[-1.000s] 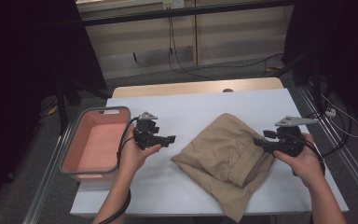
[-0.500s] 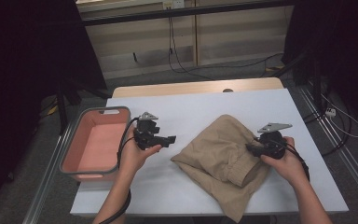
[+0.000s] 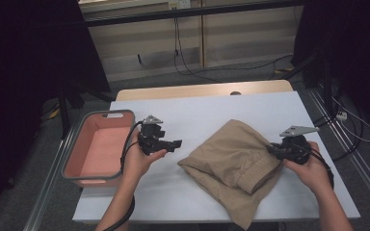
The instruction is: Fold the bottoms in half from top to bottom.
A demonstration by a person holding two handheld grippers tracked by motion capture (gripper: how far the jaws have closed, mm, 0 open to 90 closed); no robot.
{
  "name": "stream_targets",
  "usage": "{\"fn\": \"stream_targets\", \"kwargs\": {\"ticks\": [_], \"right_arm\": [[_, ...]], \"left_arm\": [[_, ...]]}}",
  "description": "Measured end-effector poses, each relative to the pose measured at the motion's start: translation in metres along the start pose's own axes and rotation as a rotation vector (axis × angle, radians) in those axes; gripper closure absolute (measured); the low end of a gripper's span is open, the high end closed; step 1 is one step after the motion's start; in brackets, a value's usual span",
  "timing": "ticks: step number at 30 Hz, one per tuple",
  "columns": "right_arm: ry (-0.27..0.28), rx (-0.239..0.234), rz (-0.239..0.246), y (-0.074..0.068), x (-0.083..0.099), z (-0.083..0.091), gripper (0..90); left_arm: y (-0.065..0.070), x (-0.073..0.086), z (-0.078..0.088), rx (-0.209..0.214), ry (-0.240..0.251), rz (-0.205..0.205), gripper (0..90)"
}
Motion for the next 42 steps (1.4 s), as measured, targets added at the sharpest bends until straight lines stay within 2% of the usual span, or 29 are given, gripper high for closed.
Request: {"fn": "stream_targets", "kwargs": {"ticks": [2,3,4,5,6,8,10,12,14,15,17,20,23,25,28,31,34,39,42], "right_arm": [[0.004,-0.018,-0.030,0.003,0.003,0.003,79.5],[0.014,-0.021,-0.024,0.002,0.004,0.003,79.1],[-0.001,-0.036,-0.004,0.000,0.005,0.000,78.5],[-0.009,-0.040,0.012,-0.001,0.005,-0.002,77.2],[-0.009,-0.029,0.015,-0.002,0.004,-0.004,75.3],[0.003,-0.040,0.013,-0.004,0.002,-0.006,71.3],[0.010,-0.046,0.000,-0.005,0.001,-0.007,57.2],[0.016,-0.055,-0.003,-0.007,0.000,-0.007,49.7],[0.022,-0.042,-0.008,-0.010,-0.003,-0.008,33.6],[0.027,-0.039,-0.009,-0.011,-0.004,-0.009,30.2],[0.039,-0.045,-0.007,-0.014,-0.007,-0.009,27.3],[0.053,-0.042,-0.021,-0.018,-0.011,-0.009,18.6],[0.067,-0.037,-0.025,-0.019,-0.013,-0.009,15.4],[0.073,-0.033,-0.028,-0.020,-0.013,-0.009,14.6],[0.080,-0.026,-0.033,-0.021,-0.014,-0.010,12.7],[0.076,-0.024,-0.032,-0.020,-0.013,-0.011,12.4],[0.078,-0.020,-0.032,-0.020,-0.013,-0.011,12.4],[0.090,-0.017,-0.034,-0.020,-0.014,-0.009,12.3],[0.095,-0.016,-0.035,-0.021,-0.015,-0.008,12.3]], "left_arm": [[0.001,0.000,0.000,0.001,-0.003,0.000,16.5],[0.003,0.001,-0.003,0.009,-0.003,0.013,16.5],[0.003,0.002,-0.003,0.012,-0.016,-0.002,16.3],[0.004,0.002,-0.004,0.012,-0.011,0.004,16.3],[0.006,0.003,-0.005,0.013,-0.009,0.012,16.2],[0.009,0.006,-0.007,0.016,-0.023,0.006,16.1],[0.011,0.010,-0.010,0.022,-0.040,0.002,16.1],[0.015,0.013,-0.013,0.027,-0.045,0.006,16.5],[0.019,0.016,-0.016,0.038,-0.061,-0.005,16.6],[0.021,0.018,-0.017,0.039,-0.063,0.000,16.6],[0.023,0.021,-0.018,0.045,-0.084,-0.025,16.8],[0.026,0.029,-0.018,0.054,-0.098,-0.027,17.7],[0.027,0.038,-0.017,0.054,-0.106,-0.023,19.6],[0.027,0.046,-0.016,0.069,-0.111,-0.003,21.4],[0.027,0.054,-0.014,0.065,-0.114,-0.002,23.4],[0.028,0.054,-0.008,0.079,-0.107,-0.003,27.0],[0.028,0.053,-0.003,0.074,-0.087,0.011,26.4],[0.032,0.049,-0.001,0.097,-0.070,0.026,25.9],[0.038,0.050,-0.004,0.104,-0.091,0.009,27.2]]}}
Point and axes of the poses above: each handheld gripper's, and its own axes: z roughly backward along the jaws, x roughly out of its underside, y roughly to its right, the point moved 2 cm from there along -z, roughly forward along the jaws, and after that the axes turned 9 degrees about y, right-handed, at the moved point
